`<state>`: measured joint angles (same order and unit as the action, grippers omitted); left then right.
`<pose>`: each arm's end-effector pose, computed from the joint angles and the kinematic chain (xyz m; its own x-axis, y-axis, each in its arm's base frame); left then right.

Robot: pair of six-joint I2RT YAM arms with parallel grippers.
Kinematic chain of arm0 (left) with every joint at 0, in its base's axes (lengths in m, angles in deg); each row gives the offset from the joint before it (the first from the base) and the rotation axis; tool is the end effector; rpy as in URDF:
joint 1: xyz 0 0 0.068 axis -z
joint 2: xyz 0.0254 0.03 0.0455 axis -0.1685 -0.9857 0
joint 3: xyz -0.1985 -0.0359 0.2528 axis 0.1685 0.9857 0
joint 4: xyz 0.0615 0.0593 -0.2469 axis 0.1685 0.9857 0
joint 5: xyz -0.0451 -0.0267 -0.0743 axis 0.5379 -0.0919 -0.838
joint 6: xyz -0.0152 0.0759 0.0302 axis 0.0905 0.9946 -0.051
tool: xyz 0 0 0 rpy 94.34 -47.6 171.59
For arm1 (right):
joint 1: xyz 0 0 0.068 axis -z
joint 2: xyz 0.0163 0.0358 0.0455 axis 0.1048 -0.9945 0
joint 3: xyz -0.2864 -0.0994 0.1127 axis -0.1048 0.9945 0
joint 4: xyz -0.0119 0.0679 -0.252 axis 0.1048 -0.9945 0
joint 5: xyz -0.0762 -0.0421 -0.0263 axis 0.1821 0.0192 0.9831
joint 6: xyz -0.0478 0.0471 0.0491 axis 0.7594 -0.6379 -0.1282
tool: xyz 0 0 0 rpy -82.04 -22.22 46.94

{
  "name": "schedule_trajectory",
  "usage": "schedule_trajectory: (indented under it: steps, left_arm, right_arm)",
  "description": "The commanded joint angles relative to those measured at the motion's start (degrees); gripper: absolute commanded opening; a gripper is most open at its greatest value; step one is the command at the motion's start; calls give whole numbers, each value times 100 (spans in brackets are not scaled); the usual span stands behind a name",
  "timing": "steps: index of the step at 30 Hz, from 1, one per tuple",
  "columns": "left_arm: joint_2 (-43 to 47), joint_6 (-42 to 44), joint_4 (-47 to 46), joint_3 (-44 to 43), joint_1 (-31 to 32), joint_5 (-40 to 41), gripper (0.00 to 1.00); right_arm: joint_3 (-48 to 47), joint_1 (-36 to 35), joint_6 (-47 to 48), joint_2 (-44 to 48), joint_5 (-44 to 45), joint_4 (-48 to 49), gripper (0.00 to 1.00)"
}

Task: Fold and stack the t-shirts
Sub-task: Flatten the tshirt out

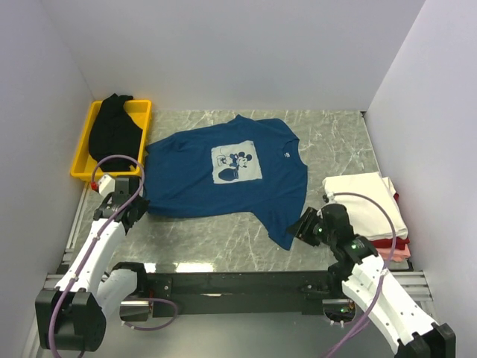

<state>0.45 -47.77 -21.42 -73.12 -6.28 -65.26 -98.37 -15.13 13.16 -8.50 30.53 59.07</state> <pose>0.1685 0.0140 0.2313 -0.3023 -0.7757 -0.5540 -0.7404 0.5571 -0.3761 0.0907 0.0552 0.1676 -0.8097 0.4423 -0.3857 0.0899 0.7430 0.6633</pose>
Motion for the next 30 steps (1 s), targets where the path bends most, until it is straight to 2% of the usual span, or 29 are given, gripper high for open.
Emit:
schedule_trajectory:
  steps: [1, 5, 7, 12, 17, 23, 30]
  left_arm:
    - [4, 210, -205, -116, -78, -153, 0]
    - [57, 272, -223, -133, -122, -267, 0]
    - [74, 272, -258, -125, -131, -329, 0]
    - [109, 289, -284, -133, -140, -487, 0]
    - [153, 333, -328, -142, -149, -584, 0]
    - [109, 386, -372, -133, -157, -698, 0]
    - [162, 413, -363, -142, -166, -698, 0]
  right_arm:
    - [-588, -21, -9, -382, 1035, -193, 45]
    - [-1001, -4, -70, -1146, 1834, -334, 45]
    - [-1046, 66, -114, -1323, 1959, -150, 45]
    - [-1221, 488, 18, -2035, 1995, 342, 45]
    - [-1371, 1261, 167, -2694, 1705, 887, 45]
    - [-1845, 1324, 71, -3791, 1687, 1450, 44]
    - [-1986, 1315, -61, -4505, 1714, 1960, 43]
